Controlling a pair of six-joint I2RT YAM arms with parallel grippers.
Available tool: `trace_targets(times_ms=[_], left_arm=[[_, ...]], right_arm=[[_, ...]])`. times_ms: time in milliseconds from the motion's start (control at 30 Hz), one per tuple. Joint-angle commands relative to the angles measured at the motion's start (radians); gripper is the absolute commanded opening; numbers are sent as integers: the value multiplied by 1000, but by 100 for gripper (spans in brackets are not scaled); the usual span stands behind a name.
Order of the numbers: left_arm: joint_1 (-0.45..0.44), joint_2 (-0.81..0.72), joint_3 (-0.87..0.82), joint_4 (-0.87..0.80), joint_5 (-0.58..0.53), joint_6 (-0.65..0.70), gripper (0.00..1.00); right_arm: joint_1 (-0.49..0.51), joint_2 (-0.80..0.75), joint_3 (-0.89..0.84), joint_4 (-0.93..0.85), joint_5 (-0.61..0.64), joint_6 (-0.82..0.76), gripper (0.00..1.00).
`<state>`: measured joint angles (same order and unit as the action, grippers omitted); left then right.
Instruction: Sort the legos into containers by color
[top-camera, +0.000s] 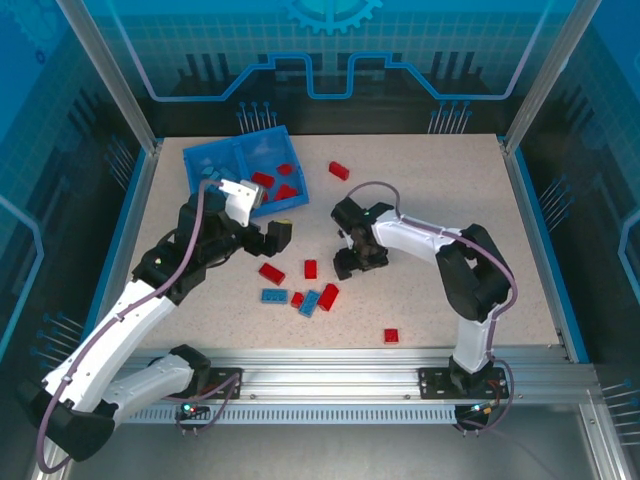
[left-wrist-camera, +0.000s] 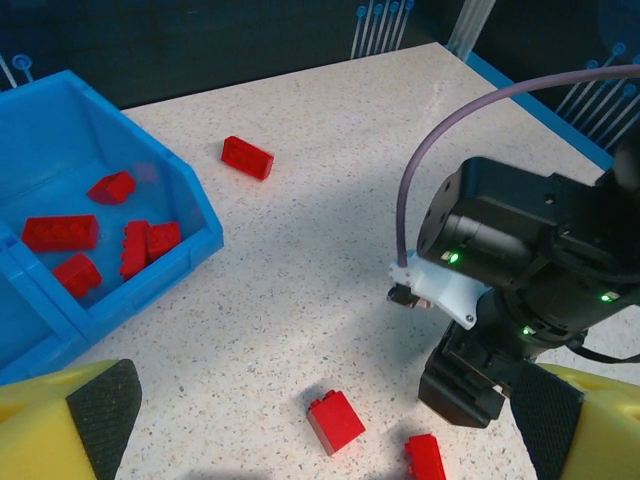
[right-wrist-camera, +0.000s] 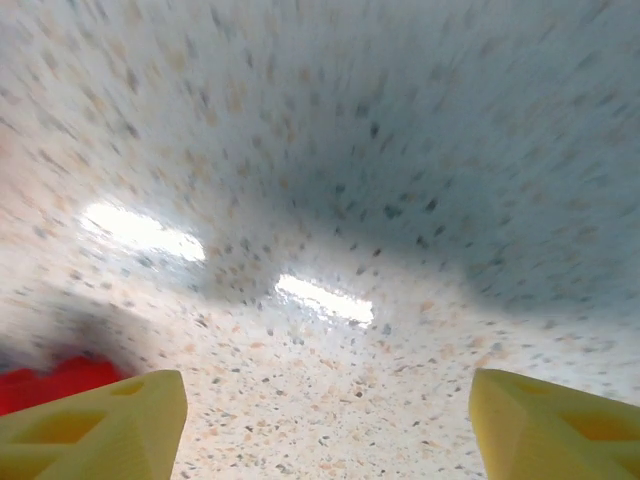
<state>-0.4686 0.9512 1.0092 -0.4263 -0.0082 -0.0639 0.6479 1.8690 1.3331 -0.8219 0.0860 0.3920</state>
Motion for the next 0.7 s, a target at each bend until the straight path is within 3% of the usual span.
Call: trace_targets(times_ms=[0, 167, 333, 467, 667], left_arm=[[-2, -16, -21, 26, -60, -67, 99], [-1, 7, -28, 32, -147, -232, 99], [0, 29, -32, 24, -151, -363, 99], [-1, 35, -30, 10, -136, -367, 99], [0, 37, -6, -24, -132, -305, 99]], right_arm=[[-56, -58, 92, -8, -30, 12, 80], [-173, 0, 237, 49, -139, 133, 89], [-230, 232, 583, 2, -105, 194, 96], [-267, 450, 891, -56, -131, 278, 97], [-281, 749, 1268, -64, -59, 346, 100]])
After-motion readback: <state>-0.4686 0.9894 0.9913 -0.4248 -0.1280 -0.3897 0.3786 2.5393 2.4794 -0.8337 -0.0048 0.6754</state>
